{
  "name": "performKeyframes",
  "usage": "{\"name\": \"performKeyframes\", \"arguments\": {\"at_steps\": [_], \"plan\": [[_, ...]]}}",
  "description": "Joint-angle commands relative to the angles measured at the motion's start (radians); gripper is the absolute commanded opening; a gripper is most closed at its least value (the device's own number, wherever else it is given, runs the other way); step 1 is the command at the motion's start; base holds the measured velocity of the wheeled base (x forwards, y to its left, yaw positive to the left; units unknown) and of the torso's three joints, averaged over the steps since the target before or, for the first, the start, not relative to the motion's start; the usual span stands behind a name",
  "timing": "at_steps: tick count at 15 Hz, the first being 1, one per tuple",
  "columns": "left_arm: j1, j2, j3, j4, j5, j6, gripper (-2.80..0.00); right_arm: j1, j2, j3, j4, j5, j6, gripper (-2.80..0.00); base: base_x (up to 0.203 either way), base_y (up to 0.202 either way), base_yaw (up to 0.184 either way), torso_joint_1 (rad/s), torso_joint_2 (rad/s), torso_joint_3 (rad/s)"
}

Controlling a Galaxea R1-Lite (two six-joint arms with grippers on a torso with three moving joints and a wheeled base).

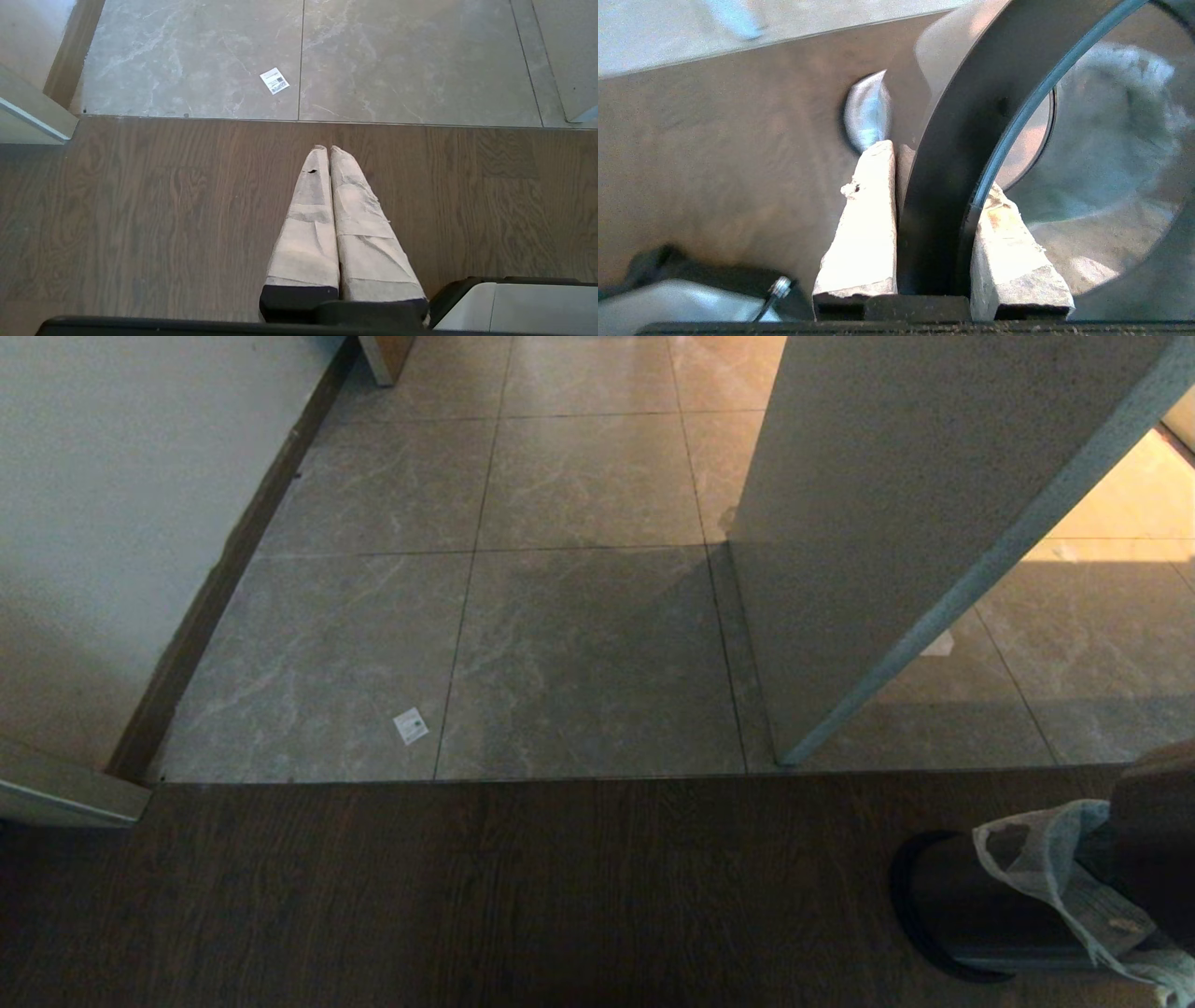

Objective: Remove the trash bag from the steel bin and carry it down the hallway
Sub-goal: Place the outer trash can on the ground

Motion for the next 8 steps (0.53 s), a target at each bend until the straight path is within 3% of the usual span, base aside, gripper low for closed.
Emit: {"name": "performKeyframes", "arguments": {"at_steps": [1,6,8], "plan": [[0.000,0.000,0.000,0.000,0.000,0.000,-2.80,-0.081,0.076,-0.015,-0.051,0.001,-0.001,-2.80,0.000,0.000,0.000,0.000,0.00,0.000],[0.000,0.000,0.000,0.000,-0.001,0.000,-2.80,-0.269,0.290,-0.045,-0.222,0.014,0.006,-2.80,0.000,0.000,0.000,0.000,0.00,0.000],[0.000,0.000,0.000,-0.001,0.001,0.000,-2.80,-0.359,0.409,-0.093,-0.282,0.063,0.008,-2.80,0.000,0.000,0.000,0.000,0.00,0.000]]}}
